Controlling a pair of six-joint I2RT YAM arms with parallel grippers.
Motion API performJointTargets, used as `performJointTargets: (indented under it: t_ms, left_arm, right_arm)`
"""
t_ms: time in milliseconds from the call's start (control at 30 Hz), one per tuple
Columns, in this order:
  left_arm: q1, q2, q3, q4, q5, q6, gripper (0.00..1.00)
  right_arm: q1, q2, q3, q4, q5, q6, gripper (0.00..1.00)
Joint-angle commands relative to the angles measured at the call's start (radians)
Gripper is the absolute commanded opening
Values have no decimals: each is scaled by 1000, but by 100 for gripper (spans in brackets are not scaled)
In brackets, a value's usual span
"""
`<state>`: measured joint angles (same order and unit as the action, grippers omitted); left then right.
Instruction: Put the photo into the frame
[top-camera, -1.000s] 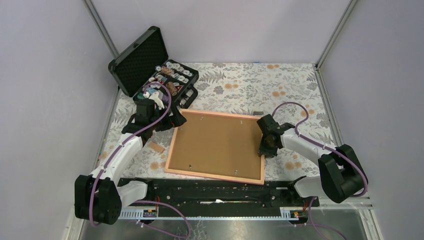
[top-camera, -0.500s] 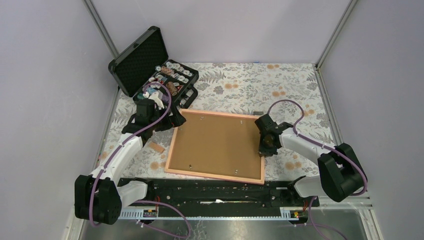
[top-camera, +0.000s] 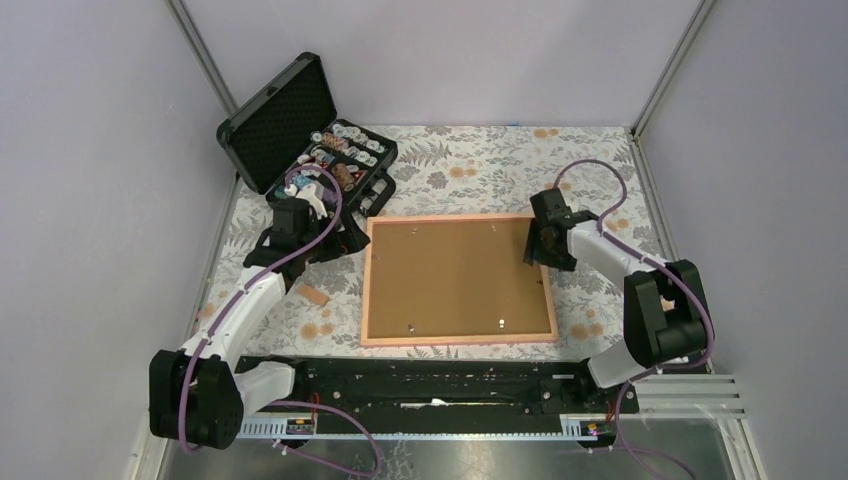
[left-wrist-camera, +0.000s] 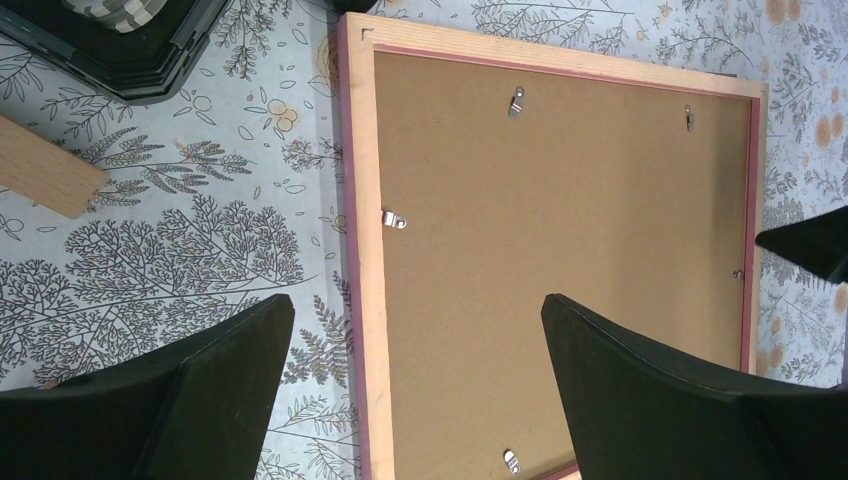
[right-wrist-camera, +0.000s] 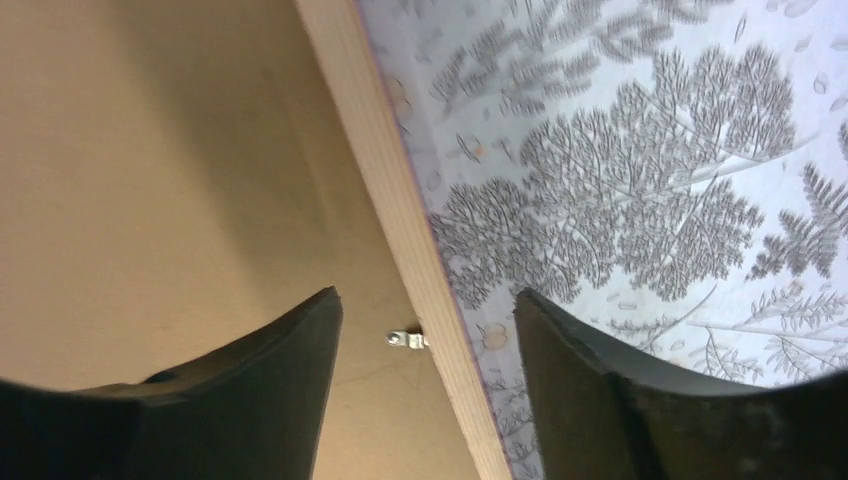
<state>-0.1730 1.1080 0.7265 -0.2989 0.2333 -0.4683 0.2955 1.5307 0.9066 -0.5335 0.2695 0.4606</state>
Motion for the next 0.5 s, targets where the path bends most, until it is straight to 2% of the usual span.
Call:
performJointTargets:
  t_ms: [0,100,333,467]
  left_arm:
    - [1,-12,7,17,15,27,99]
    - [11,6,24,1,76,43,99]
    - [45,59,38,24,203,37,99]
    - [46,61,24,28,242,40,99]
  right_arm:
    - [1,-52,55,62,-42,-110,82]
    - [0,-53,67,124,-98,-154,98]
    - [1,240,347,131,-231,-190,100]
    - [0,372,452,77,-221,-221,100]
